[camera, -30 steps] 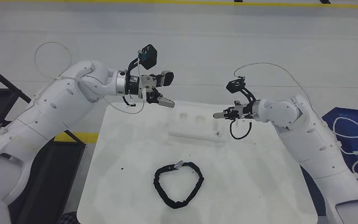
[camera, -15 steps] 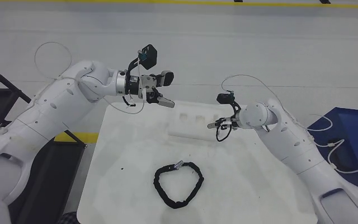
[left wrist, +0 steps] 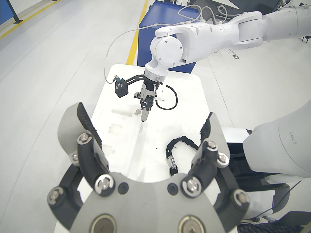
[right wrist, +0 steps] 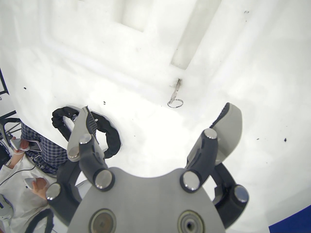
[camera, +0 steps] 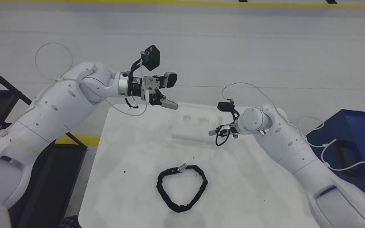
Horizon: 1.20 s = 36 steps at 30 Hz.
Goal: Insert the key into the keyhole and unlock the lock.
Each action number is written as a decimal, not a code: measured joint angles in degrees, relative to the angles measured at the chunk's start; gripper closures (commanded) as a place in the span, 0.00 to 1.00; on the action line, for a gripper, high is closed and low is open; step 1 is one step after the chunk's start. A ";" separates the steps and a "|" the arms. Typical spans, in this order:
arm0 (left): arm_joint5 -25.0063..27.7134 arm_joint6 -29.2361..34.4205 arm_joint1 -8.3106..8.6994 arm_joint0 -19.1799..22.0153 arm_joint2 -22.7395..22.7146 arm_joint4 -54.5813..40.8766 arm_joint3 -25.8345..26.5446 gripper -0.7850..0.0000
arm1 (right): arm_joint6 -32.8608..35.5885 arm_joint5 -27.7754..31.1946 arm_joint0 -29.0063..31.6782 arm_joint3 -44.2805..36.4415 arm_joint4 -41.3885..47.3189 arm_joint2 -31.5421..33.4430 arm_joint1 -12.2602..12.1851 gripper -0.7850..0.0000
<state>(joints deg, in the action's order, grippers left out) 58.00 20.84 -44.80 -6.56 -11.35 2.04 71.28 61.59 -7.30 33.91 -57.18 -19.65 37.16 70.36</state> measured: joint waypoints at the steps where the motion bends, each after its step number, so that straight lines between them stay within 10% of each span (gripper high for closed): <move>1: 0.00 0.00 0.00 0.00 0.00 0.00 0.00 0.00 | 0.00 0.00 0.00 0.00 0.01 0.00 -0.01 0.00; 26: 0.00 0.00 0.00 0.00 0.00 0.00 0.00 0.00 | 0.61 -7.63 1.15 -3.39 -1.42 -0.39 1.01 0.00; 36: 0.00 0.00 0.00 0.00 0.00 0.00 0.00 0.00 | -0.18 -10.23 0.22 -0.69 -2.39 -1.65 2.66 0.34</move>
<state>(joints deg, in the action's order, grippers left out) 58.00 20.84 -44.80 -6.56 -11.35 2.04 71.28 61.40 -17.52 34.13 -57.87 -22.05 35.51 73.02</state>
